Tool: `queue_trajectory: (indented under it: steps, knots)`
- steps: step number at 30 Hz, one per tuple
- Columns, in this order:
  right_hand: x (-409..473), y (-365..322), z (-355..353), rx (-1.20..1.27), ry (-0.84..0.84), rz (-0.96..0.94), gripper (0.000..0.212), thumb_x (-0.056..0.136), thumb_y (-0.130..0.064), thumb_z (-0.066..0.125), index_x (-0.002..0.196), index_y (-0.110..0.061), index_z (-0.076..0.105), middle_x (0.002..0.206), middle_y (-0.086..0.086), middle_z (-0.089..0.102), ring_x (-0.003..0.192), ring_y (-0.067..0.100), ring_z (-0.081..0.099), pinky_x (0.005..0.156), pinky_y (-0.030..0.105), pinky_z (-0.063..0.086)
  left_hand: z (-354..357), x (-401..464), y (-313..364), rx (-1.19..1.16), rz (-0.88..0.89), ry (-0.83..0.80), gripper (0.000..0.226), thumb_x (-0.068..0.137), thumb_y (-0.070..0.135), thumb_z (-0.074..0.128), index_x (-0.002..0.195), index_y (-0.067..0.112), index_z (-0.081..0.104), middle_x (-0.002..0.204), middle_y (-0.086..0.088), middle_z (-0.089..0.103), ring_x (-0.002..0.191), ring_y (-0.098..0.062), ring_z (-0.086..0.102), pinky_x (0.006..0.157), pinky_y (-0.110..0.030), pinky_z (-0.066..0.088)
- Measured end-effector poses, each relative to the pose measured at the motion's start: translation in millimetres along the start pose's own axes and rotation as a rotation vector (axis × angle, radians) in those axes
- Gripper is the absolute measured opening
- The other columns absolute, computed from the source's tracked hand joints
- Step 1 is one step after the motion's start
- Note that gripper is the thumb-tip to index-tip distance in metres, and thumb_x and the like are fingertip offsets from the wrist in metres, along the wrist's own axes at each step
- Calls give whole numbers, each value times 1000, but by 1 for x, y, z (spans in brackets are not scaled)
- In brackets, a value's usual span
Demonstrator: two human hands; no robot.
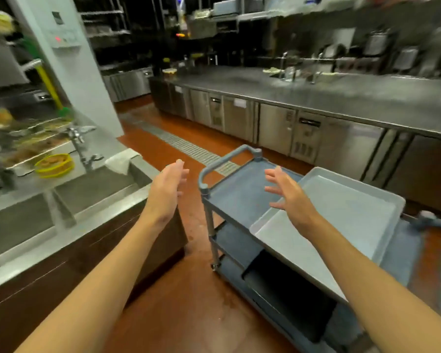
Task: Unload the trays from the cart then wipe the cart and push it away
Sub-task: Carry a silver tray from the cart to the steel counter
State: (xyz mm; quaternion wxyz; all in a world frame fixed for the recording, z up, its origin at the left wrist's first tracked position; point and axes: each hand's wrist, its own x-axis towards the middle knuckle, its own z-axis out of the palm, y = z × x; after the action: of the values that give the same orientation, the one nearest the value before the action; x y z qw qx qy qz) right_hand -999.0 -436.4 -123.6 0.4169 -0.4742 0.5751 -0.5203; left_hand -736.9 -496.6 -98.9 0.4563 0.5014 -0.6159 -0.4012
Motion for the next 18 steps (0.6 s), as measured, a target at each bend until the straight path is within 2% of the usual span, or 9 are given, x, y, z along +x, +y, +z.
queue_trajectory:
  steps: [3,5,8,9,11,13,15,17,18]
  knots:
    - [-9,8,-81,0,222,29,57,105,-56,29,146,-24,50,148,-1,51,131,22,53,111,56,42,84,37,5,-39,5,-212,48,104,61,35,132,29,58,125,9,64,117,-12,59,104,-46,48]
    - [-17,11,-121,-8,318,39,62,102,-63,31,146,-24,51,148,1,51,131,23,53,112,57,41,130,51,14,-81,-3,-291,45,106,55,37,135,27,58,125,9,63,118,-12,59,106,-45,47]
    - [-24,13,-165,-18,404,54,86,87,-84,35,148,-25,49,149,0,50,132,22,52,113,56,41,190,68,28,-122,36,-408,43,99,63,38,124,35,59,123,12,63,118,-11,58,104,-45,48]
    - [-24,15,-178,-5,434,55,88,86,-85,35,148,-25,48,150,1,49,133,22,51,113,56,40,207,72,33,-119,62,-439,45,97,65,37,123,36,59,123,12,63,117,-10,59,104,-45,48]
    - [-25,18,-200,32,482,50,74,96,-73,33,149,-23,47,152,3,48,136,25,49,114,58,38,239,79,40,-115,113,-482,42,101,63,34,123,36,58,126,9,63,117,-11,59,102,-44,49]
    - [-27,23,-216,41,519,69,71,97,-69,35,150,-23,46,152,2,47,137,25,48,115,57,38,264,84,45,-104,142,-522,47,100,64,33,126,33,57,129,6,62,119,-14,59,101,-44,49]
    - [-27,25,-227,40,543,79,75,93,-76,35,147,-25,47,152,1,47,134,23,49,113,55,40,284,89,49,-88,156,-572,58,95,67,34,132,29,56,131,4,62,121,-16,58,103,-44,49]
    - [-23,26,-239,21,559,80,94,77,-90,36,146,-28,47,148,-4,49,131,19,51,109,50,42,302,100,51,-65,178,-586,57,99,62,39,137,24,55,133,3,62,121,-17,59,104,-46,50]
    - [-19,27,-246,14,574,88,93,78,-90,36,146,-28,47,147,-5,49,132,20,51,109,50,42,312,108,50,-55,191,-587,54,102,58,42,140,22,54,135,2,62,121,-17,59,103,-44,51]
